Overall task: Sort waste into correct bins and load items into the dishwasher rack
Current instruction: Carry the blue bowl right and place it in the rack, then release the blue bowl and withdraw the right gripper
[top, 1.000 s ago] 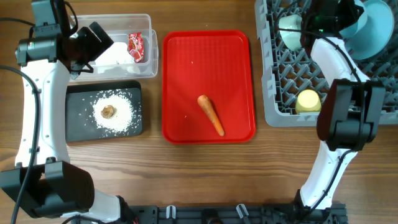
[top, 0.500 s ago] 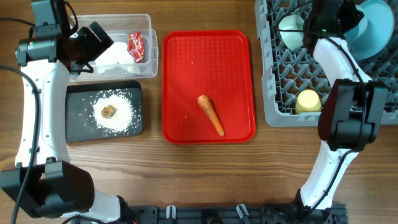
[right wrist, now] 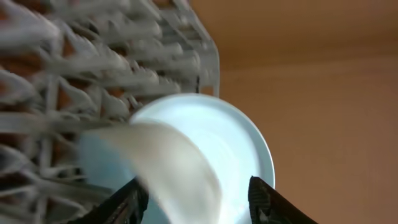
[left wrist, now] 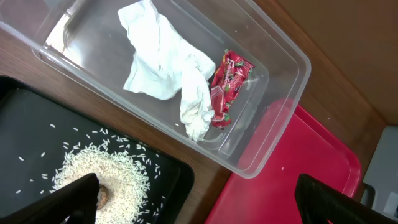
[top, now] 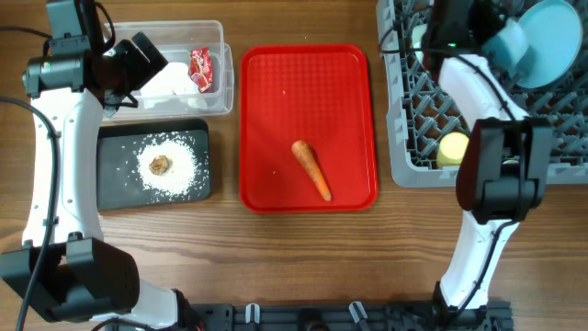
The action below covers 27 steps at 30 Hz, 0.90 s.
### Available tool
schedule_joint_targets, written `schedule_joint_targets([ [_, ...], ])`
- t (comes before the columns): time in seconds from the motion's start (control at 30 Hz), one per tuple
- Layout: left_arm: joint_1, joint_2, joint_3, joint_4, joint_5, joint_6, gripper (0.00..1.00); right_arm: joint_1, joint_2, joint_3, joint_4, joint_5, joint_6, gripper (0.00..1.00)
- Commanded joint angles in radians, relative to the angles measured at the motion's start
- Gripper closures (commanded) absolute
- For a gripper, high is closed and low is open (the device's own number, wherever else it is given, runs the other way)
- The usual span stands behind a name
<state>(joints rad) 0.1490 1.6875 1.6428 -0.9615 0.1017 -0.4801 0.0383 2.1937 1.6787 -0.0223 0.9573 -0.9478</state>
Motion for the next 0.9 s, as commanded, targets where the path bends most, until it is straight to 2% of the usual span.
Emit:
schedule_joint_targets([
  [0.0,0.002,-0.006,0.007,0.002,-0.002,0.008,0.0,0.03,0.016,-0.003,0.001,-0.005,0.008,0.44],
  [0.17,0.002,-0.006,0.007,0.002,-0.002,0.008,0.0,0.05,0.013,-0.002,0.021,0.039,0.025,0.43],
  [0.27,0.002,-0.006,0.007,0.002,-0.002,0.008,0.0,0.05,-0.004,-0.002,0.079,0.068,0.065,0.38],
  [0.37,0.002,-0.006,0.007,0.002,-0.002,0.008,0.0,0.05,-0.037,-0.002,0.133,0.067,0.108,0.29],
  [0.47,0.002,-0.006,0.007,0.002,-0.002,0.008,0.0,0.05,-0.09,-0.002,0.195,0.066,0.209,0.16],
  [0.6,0.002,-0.006,0.007,0.002,-0.002,0.008,0.0,0.056,-0.178,-0.002,0.157,0.03,0.351,0.11],
  [0.7,0.002,-0.006,0.007,0.002,-0.002,0.008,0.0,0.09,-0.256,-0.002,-0.011,-0.098,0.457,0.11],
  [0.77,0.002,-0.006,0.007,0.002,-0.002,0.008,0.0,0.132,-0.316,-0.002,-0.175,-0.294,0.519,0.11],
  [0.87,0.002,-0.006,0.007,0.002,-0.002,0.008,0.0,0.201,-0.393,-0.002,-0.397,-0.723,0.65,0.11],
])
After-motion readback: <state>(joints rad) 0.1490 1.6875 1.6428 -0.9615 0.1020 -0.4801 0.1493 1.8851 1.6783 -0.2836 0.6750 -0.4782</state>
